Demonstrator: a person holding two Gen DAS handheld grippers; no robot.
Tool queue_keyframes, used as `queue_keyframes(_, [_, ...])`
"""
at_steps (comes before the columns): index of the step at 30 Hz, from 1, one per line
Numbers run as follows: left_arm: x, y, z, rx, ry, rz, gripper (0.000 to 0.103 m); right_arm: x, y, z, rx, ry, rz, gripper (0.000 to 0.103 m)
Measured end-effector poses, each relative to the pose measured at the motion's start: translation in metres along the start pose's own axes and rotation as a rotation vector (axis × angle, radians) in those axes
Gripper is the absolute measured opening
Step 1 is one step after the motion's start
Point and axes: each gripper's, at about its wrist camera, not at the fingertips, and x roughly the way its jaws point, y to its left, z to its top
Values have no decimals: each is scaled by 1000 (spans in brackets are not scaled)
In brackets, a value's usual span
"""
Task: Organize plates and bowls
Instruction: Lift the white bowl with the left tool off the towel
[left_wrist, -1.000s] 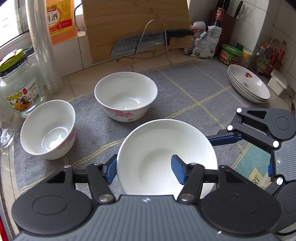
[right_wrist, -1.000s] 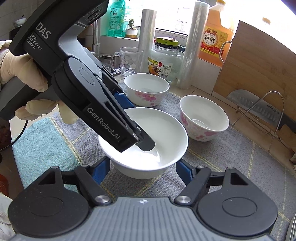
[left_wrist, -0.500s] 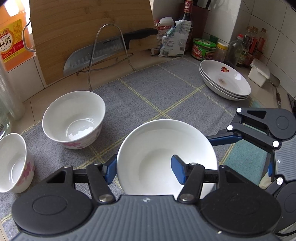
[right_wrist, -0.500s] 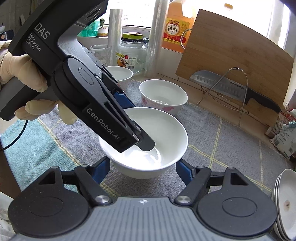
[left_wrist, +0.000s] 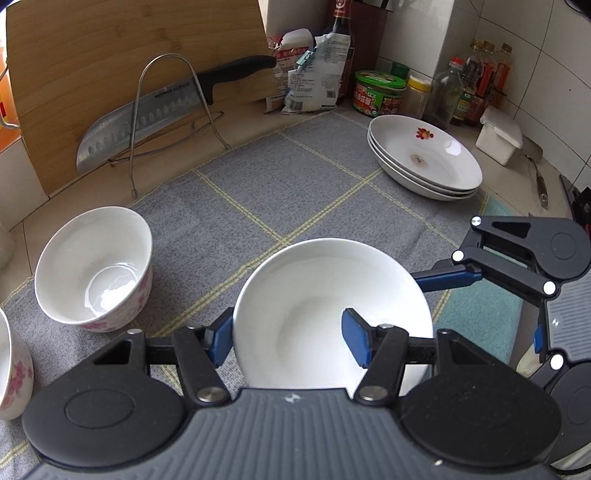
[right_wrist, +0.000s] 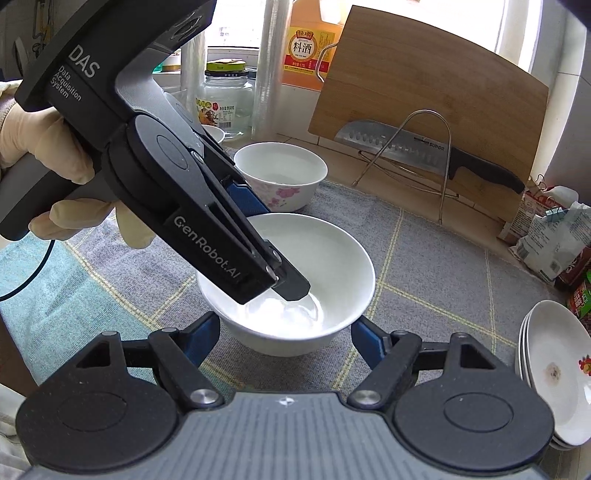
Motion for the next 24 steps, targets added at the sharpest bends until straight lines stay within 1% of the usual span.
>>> queue_keyframes(12, [17, -6, 6, 22, 9, -20, 60, 8, -13, -8, 36, 28, -22, 82])
queue_keyframes(24, [27, -4, 9, 18, 7, -31, 60, 17, -21, -10, 55, 48, -26, 82])
